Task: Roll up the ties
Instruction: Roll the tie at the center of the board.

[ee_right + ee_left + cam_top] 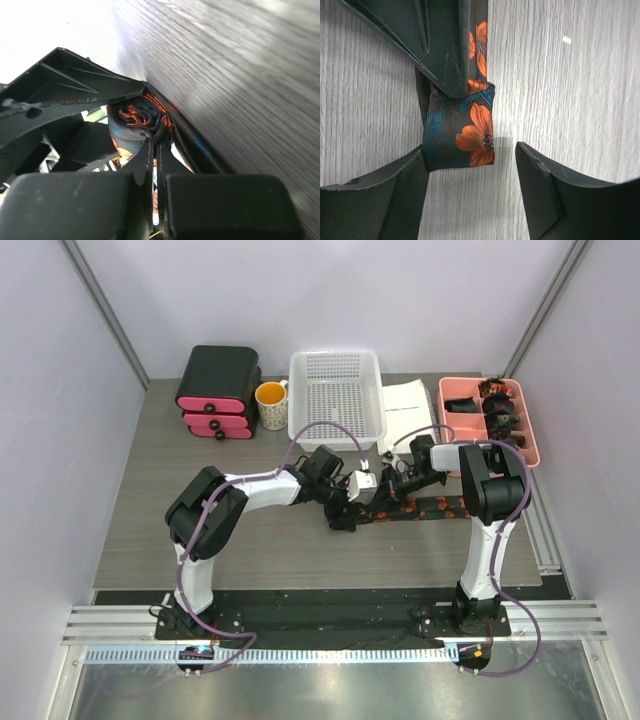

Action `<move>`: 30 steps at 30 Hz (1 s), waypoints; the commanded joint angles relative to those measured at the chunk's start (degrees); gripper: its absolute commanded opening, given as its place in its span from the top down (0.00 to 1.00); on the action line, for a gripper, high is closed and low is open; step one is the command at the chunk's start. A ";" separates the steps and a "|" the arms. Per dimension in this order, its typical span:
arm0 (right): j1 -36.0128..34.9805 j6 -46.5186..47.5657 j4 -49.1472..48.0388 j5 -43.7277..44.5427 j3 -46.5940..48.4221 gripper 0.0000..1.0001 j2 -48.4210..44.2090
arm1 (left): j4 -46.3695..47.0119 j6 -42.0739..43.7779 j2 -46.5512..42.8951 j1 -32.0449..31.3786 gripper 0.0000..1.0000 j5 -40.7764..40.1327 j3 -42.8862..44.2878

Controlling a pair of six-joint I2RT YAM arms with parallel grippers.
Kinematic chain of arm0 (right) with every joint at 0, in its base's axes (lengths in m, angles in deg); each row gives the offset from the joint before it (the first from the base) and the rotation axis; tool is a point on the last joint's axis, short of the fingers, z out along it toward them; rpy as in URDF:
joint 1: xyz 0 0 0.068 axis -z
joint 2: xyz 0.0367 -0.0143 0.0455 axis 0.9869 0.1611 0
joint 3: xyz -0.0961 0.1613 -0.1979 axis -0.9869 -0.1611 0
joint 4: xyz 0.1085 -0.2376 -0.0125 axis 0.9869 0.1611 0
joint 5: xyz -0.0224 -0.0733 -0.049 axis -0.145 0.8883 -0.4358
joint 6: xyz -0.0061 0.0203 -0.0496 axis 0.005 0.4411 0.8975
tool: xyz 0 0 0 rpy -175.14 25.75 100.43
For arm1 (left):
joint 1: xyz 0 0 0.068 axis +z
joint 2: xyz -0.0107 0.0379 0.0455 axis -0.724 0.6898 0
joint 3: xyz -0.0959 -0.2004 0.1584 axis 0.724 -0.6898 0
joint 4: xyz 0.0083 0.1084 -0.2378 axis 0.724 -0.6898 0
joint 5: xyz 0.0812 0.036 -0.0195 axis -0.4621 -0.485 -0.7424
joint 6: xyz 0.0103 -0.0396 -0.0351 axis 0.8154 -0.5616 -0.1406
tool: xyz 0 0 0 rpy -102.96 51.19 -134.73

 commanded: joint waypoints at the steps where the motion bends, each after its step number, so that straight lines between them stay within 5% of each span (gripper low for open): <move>1: 0.23 6.05 -2.47 19.37 -2.56 0.99 1.06 | 8.39 -7.65 -1.62 0.20 0.31 3.91 -1.89; 9: 0.05 5.79 -2.55 20.69 -2.92 0.99 0.79 | 23.26 -19.26 0.32 -0.15 0.28 -1.09 -5.74; 23: -2.58 3.24 -2.55 22.10 -1.86 0.99 2.19 | 32.59 -10.21 2.77 -1.82 0.33 1.19 -10.50; 30: -3.72 0.16 -5.10 21.40 -2.65 0.99 1.41 | 29.26 -10.83 3.83 -2.26 0.55 -0.83 -9.10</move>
